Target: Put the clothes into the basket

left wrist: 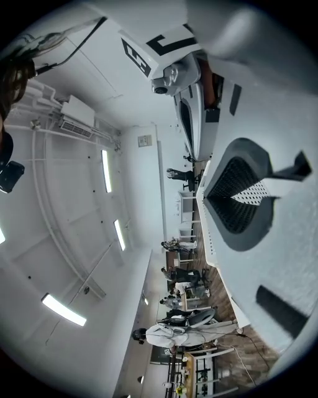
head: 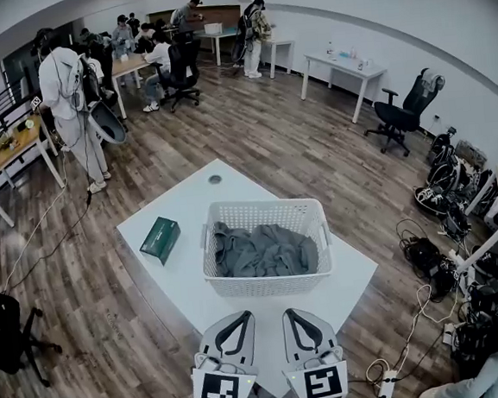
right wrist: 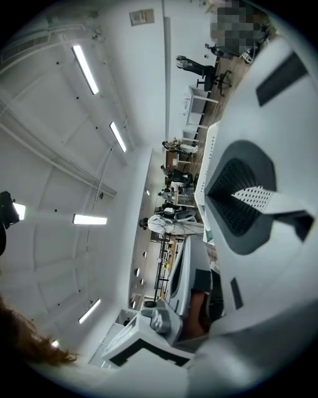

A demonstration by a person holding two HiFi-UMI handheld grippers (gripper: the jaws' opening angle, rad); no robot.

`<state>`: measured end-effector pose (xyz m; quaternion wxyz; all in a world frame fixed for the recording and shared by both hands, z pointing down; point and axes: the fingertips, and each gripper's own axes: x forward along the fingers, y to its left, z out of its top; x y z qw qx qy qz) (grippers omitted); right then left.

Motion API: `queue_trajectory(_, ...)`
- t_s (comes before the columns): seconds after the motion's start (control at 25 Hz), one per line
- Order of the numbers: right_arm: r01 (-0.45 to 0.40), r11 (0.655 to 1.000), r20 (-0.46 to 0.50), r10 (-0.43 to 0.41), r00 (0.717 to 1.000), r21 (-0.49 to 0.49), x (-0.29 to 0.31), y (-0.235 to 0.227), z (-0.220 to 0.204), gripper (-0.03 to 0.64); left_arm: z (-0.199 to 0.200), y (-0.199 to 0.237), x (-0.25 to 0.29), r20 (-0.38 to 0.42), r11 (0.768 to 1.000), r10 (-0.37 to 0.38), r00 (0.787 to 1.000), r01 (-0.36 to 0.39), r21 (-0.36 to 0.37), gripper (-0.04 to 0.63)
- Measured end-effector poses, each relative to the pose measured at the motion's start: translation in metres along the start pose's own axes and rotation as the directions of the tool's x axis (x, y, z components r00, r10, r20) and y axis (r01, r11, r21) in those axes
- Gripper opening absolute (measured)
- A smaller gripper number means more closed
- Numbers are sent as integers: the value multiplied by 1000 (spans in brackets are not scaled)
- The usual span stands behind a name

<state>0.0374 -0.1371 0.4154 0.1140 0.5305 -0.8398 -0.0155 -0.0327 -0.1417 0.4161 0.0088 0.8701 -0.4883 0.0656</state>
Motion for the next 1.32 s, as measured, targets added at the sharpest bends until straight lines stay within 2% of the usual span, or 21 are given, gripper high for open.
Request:
queue_trajectory(0.16, 11, 1000, -4, -11, 1000, 13, -10, 1, -8, 14, -10, -3, -7, -10, 1000, 1, 1000, -1, 28, 11)
queue_trajectory(0.52, 24, 998, -36, -22, 999, 52, -18, 5, -32, 14, -25, -10, -13, -41, 1000, -8, 999, 9, 18, 11)
queue_trajectory(0.76, 21, 999, -19, -21, 1000, 50, -18, 6, -30, 14, -24, -11, -13, -42, 1000, -15, 999, 15, 16, 11)
queue_trajectory(1.12, 0, 999, -49, 2, 999, 44, -18, 11, -25, 14, -24, -14, -10, -49, 999, -26, 998, 27, 18, 11)
queue_trajectory(1.32, 33, 998, -39, -31, 999, 48, -18, 8, -23, 14, -28, -15, -10, -64, 999, -43, 997, 45, 22, 9)
